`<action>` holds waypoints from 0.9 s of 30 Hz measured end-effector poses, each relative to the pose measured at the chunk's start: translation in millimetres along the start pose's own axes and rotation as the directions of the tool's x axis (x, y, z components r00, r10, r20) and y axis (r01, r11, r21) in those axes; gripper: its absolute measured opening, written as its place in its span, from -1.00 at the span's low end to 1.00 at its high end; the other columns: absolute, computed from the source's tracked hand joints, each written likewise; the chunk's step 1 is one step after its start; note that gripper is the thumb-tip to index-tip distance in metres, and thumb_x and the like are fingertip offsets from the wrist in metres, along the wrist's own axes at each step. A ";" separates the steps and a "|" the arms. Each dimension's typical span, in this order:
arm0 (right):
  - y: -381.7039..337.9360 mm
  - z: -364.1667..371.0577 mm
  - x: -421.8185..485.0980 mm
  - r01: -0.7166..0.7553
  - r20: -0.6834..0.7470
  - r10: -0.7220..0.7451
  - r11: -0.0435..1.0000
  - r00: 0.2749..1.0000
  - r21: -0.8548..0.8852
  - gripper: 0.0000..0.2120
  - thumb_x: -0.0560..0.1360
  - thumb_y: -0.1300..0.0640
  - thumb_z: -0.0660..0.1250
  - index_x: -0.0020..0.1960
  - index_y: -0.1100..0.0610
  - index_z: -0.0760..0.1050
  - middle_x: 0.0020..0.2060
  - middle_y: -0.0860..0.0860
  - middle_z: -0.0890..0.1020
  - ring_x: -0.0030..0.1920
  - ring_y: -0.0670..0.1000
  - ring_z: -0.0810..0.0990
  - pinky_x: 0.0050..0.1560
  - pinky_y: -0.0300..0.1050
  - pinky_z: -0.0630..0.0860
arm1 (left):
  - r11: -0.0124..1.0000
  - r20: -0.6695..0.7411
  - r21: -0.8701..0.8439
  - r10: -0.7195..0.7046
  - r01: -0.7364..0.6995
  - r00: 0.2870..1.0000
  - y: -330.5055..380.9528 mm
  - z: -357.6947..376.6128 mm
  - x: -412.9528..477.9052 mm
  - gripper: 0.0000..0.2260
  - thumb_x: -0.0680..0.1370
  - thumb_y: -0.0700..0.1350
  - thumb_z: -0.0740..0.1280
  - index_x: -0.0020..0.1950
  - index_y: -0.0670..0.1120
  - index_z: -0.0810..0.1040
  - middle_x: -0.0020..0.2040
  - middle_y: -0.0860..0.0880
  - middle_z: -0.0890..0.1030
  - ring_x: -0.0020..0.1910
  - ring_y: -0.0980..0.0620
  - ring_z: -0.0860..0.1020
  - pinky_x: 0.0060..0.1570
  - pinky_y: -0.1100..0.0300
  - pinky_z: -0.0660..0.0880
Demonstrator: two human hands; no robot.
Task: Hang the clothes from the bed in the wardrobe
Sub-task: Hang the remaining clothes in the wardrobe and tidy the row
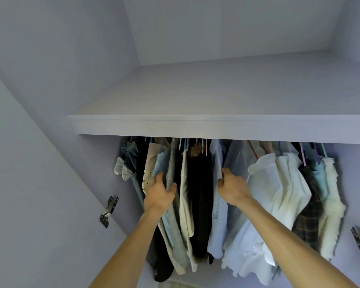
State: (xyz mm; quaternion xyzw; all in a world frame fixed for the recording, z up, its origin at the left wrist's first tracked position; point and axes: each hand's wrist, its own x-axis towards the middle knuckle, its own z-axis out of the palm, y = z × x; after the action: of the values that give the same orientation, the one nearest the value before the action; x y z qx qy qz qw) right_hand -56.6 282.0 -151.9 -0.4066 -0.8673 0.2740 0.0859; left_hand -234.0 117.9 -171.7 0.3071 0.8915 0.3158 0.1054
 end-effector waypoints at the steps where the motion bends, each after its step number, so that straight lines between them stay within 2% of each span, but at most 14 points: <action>1: 1.7 -2.7 0.5 0.013 0.013 -0.012 1.000 1.000 -0.017 -0.57 0.65 0.10 0.10 0.50 0.12 0.21 0.15 0.26 0.61 0.14 0.33 0.57 0.04 0.04 0.47 | 0.999 0.062 -0.040 0.032 -0.030 0.998 2.0 -0.9 4.4 -0.47 0.57 0.03 0.33 0.52 0.08 0.29 0.34 -0.04 0.53 0.23 -0.09 0.55 0.10 0.05 0.56; 3: 3.3 -7.3 0.9 0.018 0.032 -0.017 0.999 0.999 -0.034 -0.58 0.64 0.13 0.11 0.48 0.12 0.20 0.18 0.27 0.59 0.16 0.33 0.56 0.06 0.04 0.48 | 0.992 0.139 -0.085 0.102 -0.091 0.985 6.7 5.0 10.2 -0.56 0.55 -0.14 0.32 0.40 0.14 0.46 0.13 0.04 0.67 0.07 -0.03 0.63 0.08 0.05 0.59; 5: 6.0 -9.6 0.7 0.003 0.024 -0.002 1.000 1.000 -0.031 -0.60 0.61 0.15 0.14 0.44 0.11 0.24 0.18 0.26 0.59 0.15 0.33 0.57 0.07 0.04 0.51 | 0.987 0.131 -0.069 0.155 -0.147 0.979 16.8 12.6 10.6 -0.63 0.54 -0.19 0.30 0.29 0.14 0.58 0.02 0.12 0.69 -0.01 0.04 0.65 0.02 0.15 0.58; 7: 10.2 -10.7 -1.6 -0.014 0.007 0.014 1.000 1.000 -0.024 -0.63 0.60 0.14 0.15 0.39 0.09 0.28 0.15 0.22 0.62 0.11 0.30 0.59 0.05 0.04 0.51 | 0.979 0.139 -0.043 0.205 -0.201 0.969 29.6 21.5 10.8 -0.64 0.55 -0.18 0.26 0.27 0.12 0.60 0.05 0.09 0.68 0.03 0.00 0.64 -0.05 0.15 0.57; 9: 14.6 -12.7 -4.8 -0.026 -0.004 0.026 1.000 1.000 0.002 -0.67 0.60 0.13 0.17 0.35 0.09 0.32 0.13 0.20 0.63 0.09 0.29 0.59 0.01 0.03 0.51 | 0.973 0.137 -0.005 0.229 -0.231 0.964 43.3 27.8 8.3 -0.68 0.58 -0.15 0.22 0.29 0.05 0.59 0.25 0.01 0.59 0.19 -0.05 0.56 0.05 0.06 0.56; 10: 16.8 -13.8 -5.7 -0.033 -0.010 0.033 0.999 0.999 0.011 -0.68 0.60 0.13 0.17 0.34 0.09 0.34 0.13 0.19 0.63 0.10 0.29 0.59 -0.01 0.02 0.51 | 0.966 0.078 0.053 0.248 -0.253 0.965 46.9 30.9 6.8 -0.69 0.59 -0.14 0.22 0.28 0.02 0.60 0.35 -0.02 0.51 0.30 -0.07 0.47 0.15 0.03 0.53; 13: 20.7 -13.3 -5.8 -0.054 -0.030 0.054 0.999 0.998 0.008 -0.73 0.60 0.11 0.17 0.29 0.07 0.40 0.11 0.19 0.65 0.11 0.28 0.59 -0.01 0.04 0.52 | 0.942 -0.273 0.163 0.328 -0.293 0.904 44.4 34.3 -1.3 -0.63 0.45 -0.15 0.35 0.24 0.06 0.60 0.49 -0.10 0.33 0.45 -0.15 0.26 0.37 -0.09 0.30; 15: 18.3 -9.9 -5.5 -0.066 -0.027 0.067 0.998 0.997 0.007 -0.75 0.60 0.11 0.17 0.27 0.06 0.42 0.11 0.17 0.66 0.11 0.28 0.60 -0.01 0.03 0.51 | 0.989 -0.387 0.002 0.135 -0.145 0.912 36.3 30.0 -0.1 -0.43 0.40 -0.24 0.39 0.39 0.05 0.45 0.51 -0.13 0.23 0.46 -0.17 0.22 0.41 -0.11 0.24; 17: 12.0 -5.1 -4.7 -0.074 -0.020 0.075 0.997 0.997 0.014 -0.76 0.59 0.13 0.16 0.25 0.07 0.43 0.09 0.16 0.66 0.09 0.28 0.60 -0.01 0.03 0.50 | 0.948 -0.311 -0.318 -0.101 -0.004 0.945 27.8 18.6 8.5 -0.41 0.46 -0.31 0.35 0.47 -0.06 0.31 0.48 -0.14 0.29 0.42 -0.12 0.31 0.38 0.00 0.36; 19: 4.1 0.2 -3.2 -0.072 -0.018 0.073 0.997 0.997 0.017 -0.77 0.60 0.13 0.15 0.24 0.08 0.41 0.07 0.17 0.66 0.08 0.29 0.60 0.01 0.05 0.51 | 0.866 -0.135 -0.497 -0.136 0.052 0.982 16.2 12.3 19.8 -0.46 0.55 -0.30 0.29 0.52 -0.08 0.28 0.41 -0.06 0.44 0.33 0.00 0.46 0.28 0.12 0.46; 21: -2.1 6.1 -2.3 -0.065 -0.014 0.065 0.998 0.998 0.010 -0.79 0.61 0.12 0.14 0.22 0.08 0.39 0.03 0.17 0.67 0.04 0.28 0.62 0.02 0.08 0.52 | 0.885 -0.071 -0.465 -0.072 0.031 0.995 5.2 7.7 28.1 -0.43 0.58 -0.29 0.24 0.55 0.06 0.27 0.33 -0.02 0.54 0.18 -0.01 0.59 0.15 0.05 0.58; 22: -4.4 8.7 -1.8 -0.065 -0.012 0.065 0.998 0.998 0.014 -0.80 0.61 0.12 0.14 0.22 0.07 0.37 0.01 0.17 0.68 0.01 0.27 0.63 0.01 0.09 0.53 | 0.898 -0.046 -0.440 -0.046 0.021 0.998 2.2 7.9 32.0 -0.40 0.57 -0.29 0.21 0.55 0.15 0.26 0.24 -0.01 0.59 0.04 -0.04 0.63 0.02 0.04 0.63; 24: -9.0 12.7 -1.8 -0.065 0.001 0.065 0.996 0.998 0.060 -0.77 0.61 0.11 0.13 0.25 0.05 0.36 -0.04 0.16 0.68 -0.05 0.26 0.66 0.01 0.11 0.56 | 0.911 0.024 -0.413 0.002 0.008 1.000 6.9 8.5 35.6 -0.35 0.56 -0.31 0.17 0.55 0.24 0.25 0.09 0.01 0.64 -0.13 -0.06 0.64 -0.14 0.10 0.64; 27: -16.1 14.2 -4.4 -0.056 0.009 0.055 0.984 0.998 0.170 -0.75 0.62 0.11 0.13 0.29 0.01 0.37 -0.09 0.10 0.67 -0.21 0.13 0.69 -0.03 0.15 0.62 | 0.918 0.072 -0.396 0.049 -0.016 0.996 24.5 11.8 33.0 -0.36 0.56 -0.32 0.15 0.55 0.21 0.26 0.15 0.03 0.63 -0.07 0.08 0.60 -0.10 0.35 0.52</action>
State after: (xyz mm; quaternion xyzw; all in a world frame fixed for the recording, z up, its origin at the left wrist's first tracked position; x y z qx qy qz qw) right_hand -69.6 264.5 -154.7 -0.4211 -0.8292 0.3504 0.1109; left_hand -243.7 159.0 -165.3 0.3069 0.7993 0.4782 0.1957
